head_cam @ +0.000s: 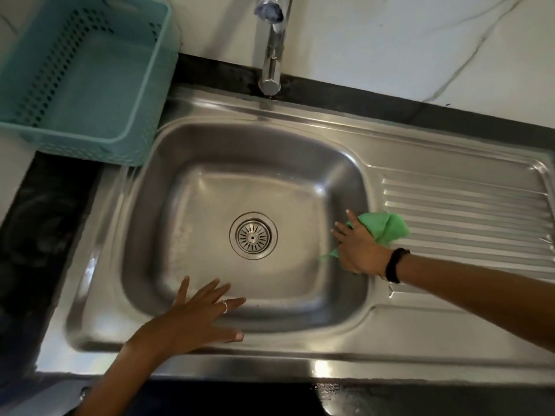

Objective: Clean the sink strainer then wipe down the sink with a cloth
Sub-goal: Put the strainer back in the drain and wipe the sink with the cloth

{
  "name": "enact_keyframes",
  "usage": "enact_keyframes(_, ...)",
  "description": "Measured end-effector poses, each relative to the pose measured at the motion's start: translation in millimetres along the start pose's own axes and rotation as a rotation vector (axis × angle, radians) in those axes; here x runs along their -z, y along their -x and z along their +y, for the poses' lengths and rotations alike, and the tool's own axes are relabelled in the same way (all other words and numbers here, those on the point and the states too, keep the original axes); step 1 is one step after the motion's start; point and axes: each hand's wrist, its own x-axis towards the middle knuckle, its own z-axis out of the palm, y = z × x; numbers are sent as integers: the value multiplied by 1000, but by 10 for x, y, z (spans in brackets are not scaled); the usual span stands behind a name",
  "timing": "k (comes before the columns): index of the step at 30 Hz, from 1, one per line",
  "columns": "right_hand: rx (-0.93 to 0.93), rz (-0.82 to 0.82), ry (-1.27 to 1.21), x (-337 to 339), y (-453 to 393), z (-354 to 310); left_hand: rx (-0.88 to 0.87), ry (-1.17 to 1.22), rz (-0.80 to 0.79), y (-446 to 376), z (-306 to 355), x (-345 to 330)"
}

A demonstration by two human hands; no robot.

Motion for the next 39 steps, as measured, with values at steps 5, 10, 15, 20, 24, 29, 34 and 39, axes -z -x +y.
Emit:
enact_keyframes(5,-118,8,6,82,-195,106,36,-113,127,181,-77,63)
enact_keyframes(10,-36,-41,-141,-106,-49,-263,67,-202,255,420,-284,28)
enact_keyframes(15,122,-199,-385,-91,193,-654,87,-137,441,658,-542,12)
enact_keyframes(20,30,-334,-1299,-22,461,-672,123,-280,556,784,-635,17)
enact_keyframes(24,103,-400,-1529,202,566,-779,252,-308,585,774,-688,-14)
enact_keyframes(29,195,-481,-1497,684,543,-1027,271,-202,652,763,-779,-86)
enact_keyframes(34,260,-423,-1604,1217,435,-1313,327,-249,630,826,-764,-15)
enact_keyframes(39,280,-413,-1722,1656,191,-1614,367,-311,571,846,-772,49)
